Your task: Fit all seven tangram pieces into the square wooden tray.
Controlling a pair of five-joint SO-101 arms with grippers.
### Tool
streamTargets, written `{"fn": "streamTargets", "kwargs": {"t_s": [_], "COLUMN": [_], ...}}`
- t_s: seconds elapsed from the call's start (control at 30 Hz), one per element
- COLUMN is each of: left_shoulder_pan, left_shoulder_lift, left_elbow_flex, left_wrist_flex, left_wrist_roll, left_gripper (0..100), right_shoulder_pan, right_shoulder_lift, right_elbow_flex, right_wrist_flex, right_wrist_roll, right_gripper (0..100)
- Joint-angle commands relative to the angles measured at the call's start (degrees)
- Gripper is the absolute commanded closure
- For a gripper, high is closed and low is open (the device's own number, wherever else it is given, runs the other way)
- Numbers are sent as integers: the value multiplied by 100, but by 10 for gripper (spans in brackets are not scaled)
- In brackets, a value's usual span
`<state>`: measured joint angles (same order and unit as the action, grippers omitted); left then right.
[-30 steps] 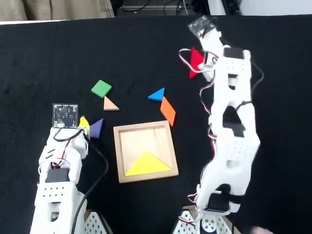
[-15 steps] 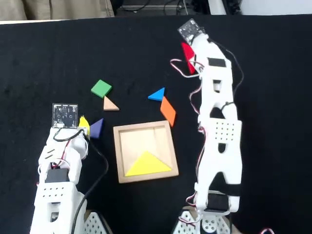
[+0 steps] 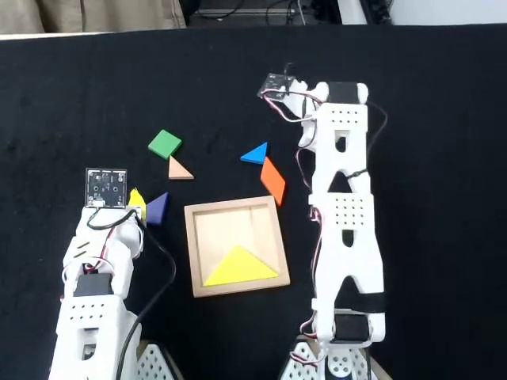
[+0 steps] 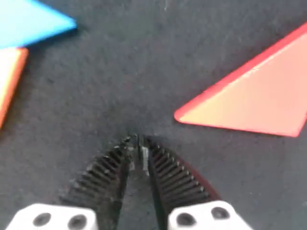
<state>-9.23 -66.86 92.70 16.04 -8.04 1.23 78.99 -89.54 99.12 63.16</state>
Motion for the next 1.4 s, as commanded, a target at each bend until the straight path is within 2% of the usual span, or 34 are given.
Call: {"fn": "streamTargets", "kwargs": {"t_s": [0.0,0.1,0.17,0.27,0.4,0.47,0.57,0.67,0.83,1.07,1.27,1.37], "left_shoulder_pan": [48,48,48,48,48,48,48,48,48,48,48,48], "left_shoulder_lift": [-62,-62,-62,-62,-62,-62,-62,-62,-62,-62,-62,-62], "left_elbow_flex": [-40,-40,-40,-40,-40,-40,-40,-40,-40,-40,-40,-40], "left_wrist_flex": [-132,-132,-132,-132,-132,-132,-132,-132,-132,-132,-132,-132], "left_wrist_roll": [-44,-44,-44,-44,-44,-44,-53,-53,-53,-53,-53,-53], "left_gripper": [884,884,884,884,884,884,884,884,884,884,884,884], "right_shoulder_pan": [-35,79,88,88,105,132,141,141,97,-9,185,264], "right_shoulder_lift": [-646,-1402,-1771,-1657,-778,-268,330,426,409,-57,-549,-1218], "right_elbow_flex": [295,453,435,462,804,884,831,655,576,-171,92,426], "right_wrist_flex": [229,211,-158,-1574,-4176,-5125,-5644,-5099,-3007,193,237,237], "right_wrist_roll": [44,-237,-545,-1389,-2462,-2637,-2629,-2558,-1099,-343,-299,-1029], "right_gripper": [987,987,987,987,987,987,987,985,986,986,988,988]}}
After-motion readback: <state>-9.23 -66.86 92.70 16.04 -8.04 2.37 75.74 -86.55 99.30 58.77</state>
